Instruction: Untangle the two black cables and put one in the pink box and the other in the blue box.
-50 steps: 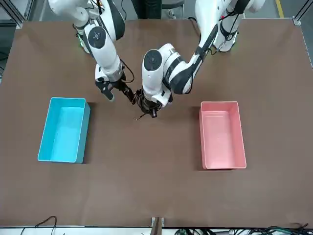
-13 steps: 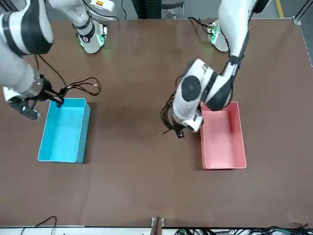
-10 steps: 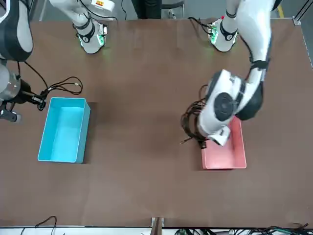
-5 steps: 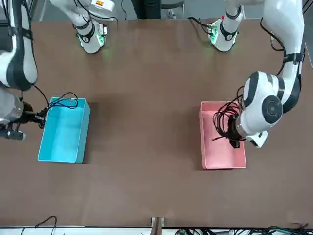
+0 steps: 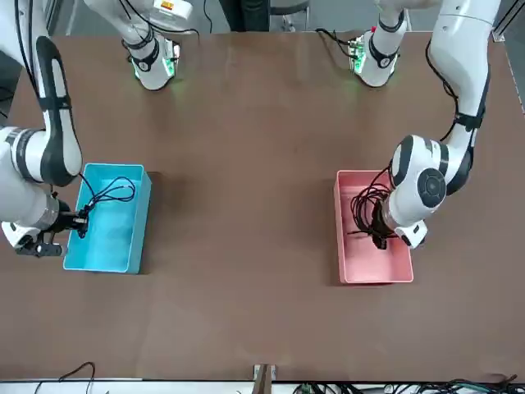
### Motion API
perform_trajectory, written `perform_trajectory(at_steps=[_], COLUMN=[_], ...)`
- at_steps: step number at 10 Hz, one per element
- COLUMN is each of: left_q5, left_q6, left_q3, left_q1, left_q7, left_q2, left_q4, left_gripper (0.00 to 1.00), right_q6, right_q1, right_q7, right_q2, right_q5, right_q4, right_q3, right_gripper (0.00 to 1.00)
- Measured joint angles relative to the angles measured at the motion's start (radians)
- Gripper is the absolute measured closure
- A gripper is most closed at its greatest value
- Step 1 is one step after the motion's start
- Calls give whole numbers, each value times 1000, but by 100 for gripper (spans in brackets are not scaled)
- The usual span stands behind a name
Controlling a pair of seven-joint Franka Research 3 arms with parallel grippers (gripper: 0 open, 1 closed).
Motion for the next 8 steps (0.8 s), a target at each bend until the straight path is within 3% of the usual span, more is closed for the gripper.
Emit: perform_trajectory(at_steps=[2,4,5,8], left_q5=[0,0,2,3], left_q6=[-1,-54,-127,-320], left_q3=[1,-2,-13,-44], left_q1=[8,10,8,7], left_q7=[12,19,57,185], left_q2=[-11,-97,-170,-357], left_q4=[11,31,38,36], left_gripper=[42,13,0,0], right_q6=[33,49,54,57], right_q1=[0,0,0,0], right_q7=[-6,-10,-11,-14], right_q2=[16,24,27,29], right_q5=[0,0,0,0], right_q4=[0,1,1,3], right_q3=[1,2,3,5], right_gripper=[89,87,76,30])
